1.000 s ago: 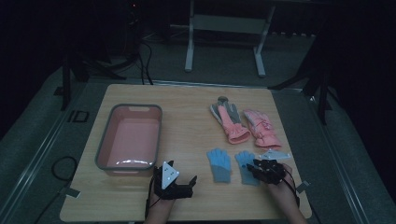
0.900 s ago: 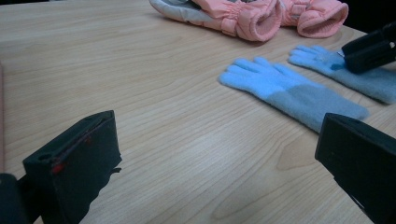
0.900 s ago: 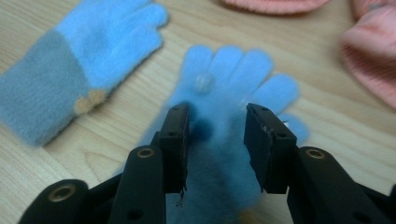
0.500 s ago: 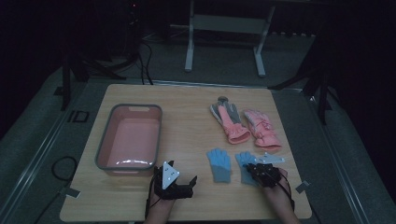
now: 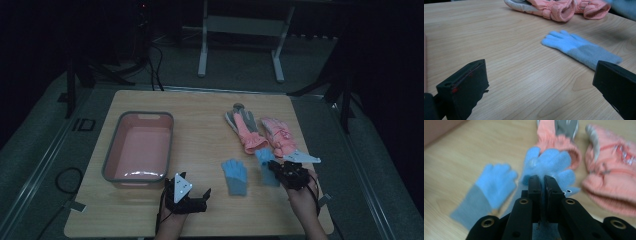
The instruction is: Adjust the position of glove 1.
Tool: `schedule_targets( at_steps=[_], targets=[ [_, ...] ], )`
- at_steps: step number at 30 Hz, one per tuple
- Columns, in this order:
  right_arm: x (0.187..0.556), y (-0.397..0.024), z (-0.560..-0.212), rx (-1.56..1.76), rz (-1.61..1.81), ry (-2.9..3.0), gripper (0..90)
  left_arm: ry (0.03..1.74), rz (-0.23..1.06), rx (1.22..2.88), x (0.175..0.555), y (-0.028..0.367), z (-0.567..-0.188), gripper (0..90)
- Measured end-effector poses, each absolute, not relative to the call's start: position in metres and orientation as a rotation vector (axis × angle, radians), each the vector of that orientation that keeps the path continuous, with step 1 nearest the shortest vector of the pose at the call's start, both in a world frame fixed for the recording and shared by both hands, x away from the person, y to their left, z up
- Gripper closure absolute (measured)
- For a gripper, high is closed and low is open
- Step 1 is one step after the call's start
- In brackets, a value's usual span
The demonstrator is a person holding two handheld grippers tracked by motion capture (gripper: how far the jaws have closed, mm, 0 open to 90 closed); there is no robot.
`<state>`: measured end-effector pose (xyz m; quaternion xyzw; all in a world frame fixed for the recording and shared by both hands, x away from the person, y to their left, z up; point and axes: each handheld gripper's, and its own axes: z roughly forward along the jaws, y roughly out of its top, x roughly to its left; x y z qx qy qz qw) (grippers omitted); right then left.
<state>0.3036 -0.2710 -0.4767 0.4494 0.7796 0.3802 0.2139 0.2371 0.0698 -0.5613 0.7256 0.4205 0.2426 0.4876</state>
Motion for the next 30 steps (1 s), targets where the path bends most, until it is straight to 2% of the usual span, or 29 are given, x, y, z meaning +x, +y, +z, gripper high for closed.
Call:
schedule_targets(
  at_steps=[7,12,21,30],
  targets=[
    [0.302,-0.252,-0.451,1.196,1.091,2.169,84.9,1.020,0.592,1.766,0.237,0.070,-0.561,0.0],
    [0.303,-0.235,-0.447,1.182,1.118,2.197,84.9,1.021,0.589,1.765,0.237,0.070,-0.561,0.0],
    [0.304,-0.196,-0.468,1.160,1.091,2.283,84.8,1.017,0.591,1.765,0.237,0.070,-0.561,0.0],
    [0.304,-0.183,-0.489,1.186,1.052,2.334,84.8,1.015,0.593,1.769,0.237,0.069,-0.561,0.0]
  ],
)
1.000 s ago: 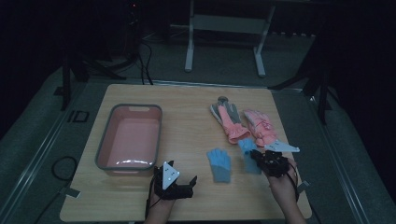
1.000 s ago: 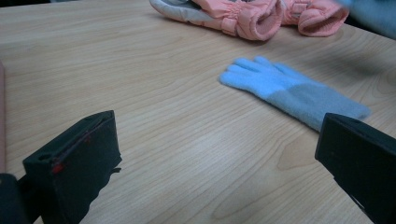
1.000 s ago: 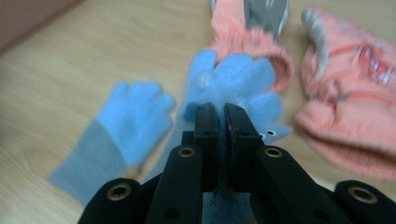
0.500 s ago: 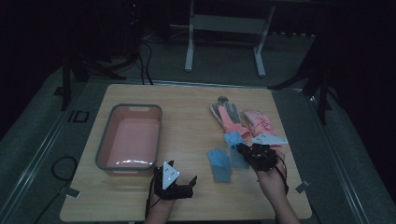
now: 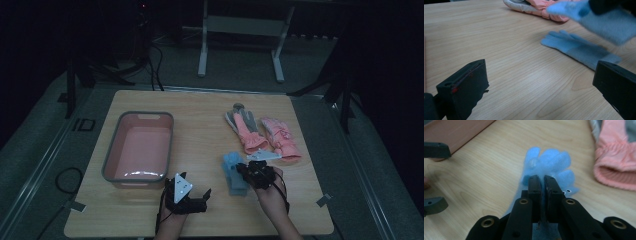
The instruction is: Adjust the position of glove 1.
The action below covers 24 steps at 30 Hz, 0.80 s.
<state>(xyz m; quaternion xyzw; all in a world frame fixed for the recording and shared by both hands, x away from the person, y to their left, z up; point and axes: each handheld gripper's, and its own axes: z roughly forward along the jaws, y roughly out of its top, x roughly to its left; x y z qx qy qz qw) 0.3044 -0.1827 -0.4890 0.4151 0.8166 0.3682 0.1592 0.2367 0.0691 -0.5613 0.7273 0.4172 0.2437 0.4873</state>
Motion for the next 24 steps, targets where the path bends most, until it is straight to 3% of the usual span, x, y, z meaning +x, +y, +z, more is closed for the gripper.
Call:
schedule_targets(
  at_steps=[24],
  targets=[
    [0.312,-0.178,-0.534,1.282,0.948,2.408,82.0,1.001,0.621,1.798,0.236,0.065,-0.561,0.0]
  ],
)
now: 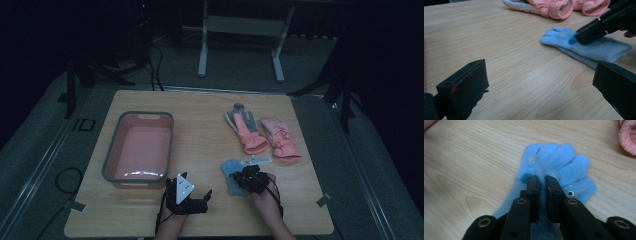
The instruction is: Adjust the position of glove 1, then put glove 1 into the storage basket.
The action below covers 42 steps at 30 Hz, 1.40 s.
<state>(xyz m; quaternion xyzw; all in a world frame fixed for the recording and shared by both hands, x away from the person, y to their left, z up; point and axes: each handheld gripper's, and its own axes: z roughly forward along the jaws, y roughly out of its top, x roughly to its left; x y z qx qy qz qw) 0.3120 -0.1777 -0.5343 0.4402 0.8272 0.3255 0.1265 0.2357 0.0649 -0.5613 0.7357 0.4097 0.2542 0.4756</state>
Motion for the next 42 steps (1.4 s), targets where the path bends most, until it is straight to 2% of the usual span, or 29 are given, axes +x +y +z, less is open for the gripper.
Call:
schedule_targets(
  at_steps=[3,5,11,13,18,20,22,26,27,30,36,42],
  targets=[
    [0.312,-0.178,-0.536,1.280,0.952,2.412,79.4,0.987,0.614,1.811,0.236,0.065,-0.561,0.0],
    [0.312,-0.180,-0.535,1.281,0.970,2.416,73.9,0.978,0.592,1.823,0.237,0.065,-0.561,0.0],
    [0.312,-0.194,-0.520,1.260,1.069,2.401,48.1,0.898,0.457,1.899,0.242,0.065,-0.561,0.0],
    [0.314,-0.202,-0.516,1.265,1.097,2.416,35.2,0.884,0.420,1.950,0.244,0.063,-0.560,0.0],
    [0.322,-0.219,-0.517,1.305,1.129,2.445,19.7,0.884,0.280,2.007,0.248,0.060,-0.553,0.0],
    [0.323,-0.222,-0.519,1.309,1.127,2.450,20.3,0.870,0.304,2.037,0.247,0.055,-0.550,0.0],
    [0.327,-0.230,-0.521,1.341,1.200,2.461,18.0,0.790,0.320,2.052,0.247,0.050,-0.548,8.7],
    [0.331,-0.233,-0.522,1.330,1.233,2.464,15.3,0.671,0.345,2.097,0.252,0.034,-0.544,11.9],
    [0.334,-0.233,-0.519,1.340,1.253,2.477,15.6,0.646,0.341,2.107,0.253,0.031,-0.544,15.1],
    [0.339,-0.230,-0.516,1.349,1.281,2.487,15.6,0.533,0.317,2.138,0.259,0.016,-0.542,16.1],
    [0.353,-0.219,-0.524,1.397,1.238,2.508,13.5,0.312,0.379,2.243,0.269,-0.011,-0.544,22.3],
    [0.362,-0.207,-0.533,1.390,1.122,2.494,16.4,0.172,0.428,2.295,0.271,-0.021,-0.549,36.7]
  ],
)
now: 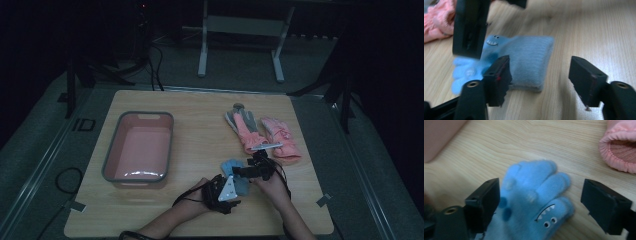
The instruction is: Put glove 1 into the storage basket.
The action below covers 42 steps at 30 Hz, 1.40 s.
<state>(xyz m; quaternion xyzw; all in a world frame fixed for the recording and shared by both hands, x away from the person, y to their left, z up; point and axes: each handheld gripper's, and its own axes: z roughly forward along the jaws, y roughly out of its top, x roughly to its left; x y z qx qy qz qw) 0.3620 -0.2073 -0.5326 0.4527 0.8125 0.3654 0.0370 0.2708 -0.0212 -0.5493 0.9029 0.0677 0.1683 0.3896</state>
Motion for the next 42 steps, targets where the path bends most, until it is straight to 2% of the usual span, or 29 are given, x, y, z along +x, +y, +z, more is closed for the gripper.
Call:
schedule_targets(
  at_steps=[8,12,13,15,16,18,24,31,42],
  targets=[
    [0.357,-0.195,-0.546,1.307,1.017,2.491,21.0,0.120,0.480,2.363,0.276,-0.026,-0.553,48.7],
    [0.353,-0.194,-0.546,1.270,1.006,2.497,28.7,0.136,0.503,2.360,0.278,-0.025,-0.554,58.2],
    [0.352,-0.194,-0.547,1.254,1.010,2.495,34.2,0.151,0.492,2.357,0.279,-0.024,-0.555,61.1],
    [0.350,-0.194,-0.547,1.233,1.033,2.500,39.1,0.178,0.460,2.348,0.282,-0.022,-0.554,63.2],
    [0.349,-0.194,-0.548,1.228,1.046,2.499,45.4,0.193,0.446,2.342,0.283,-0.022,-0.555,64.8],
    [0.349,-0.195,-0.548,1.233,1.082,2.507,50.1,0.219,0.424,2.330,0.285,-0.022,-0.555,66.8],
    [0.350,-0.192,-0.548,1.243,1.101,2.555,71.3,0.252,0.338,2.354,0.293,-0.021,-0.549,74.4],
    [0.354,-0.195,-0.545,1.312,1.159,2.559,78.2,0.291,0.295,2.358,0.296,-0.018,-0.545,77.2],
    [0.360,-0.189,-0.522,1.283,1.230,2.550,81.2,0.324,0.328,2.340,0.301,-0.007,-0.524,78.3]
  ],
)
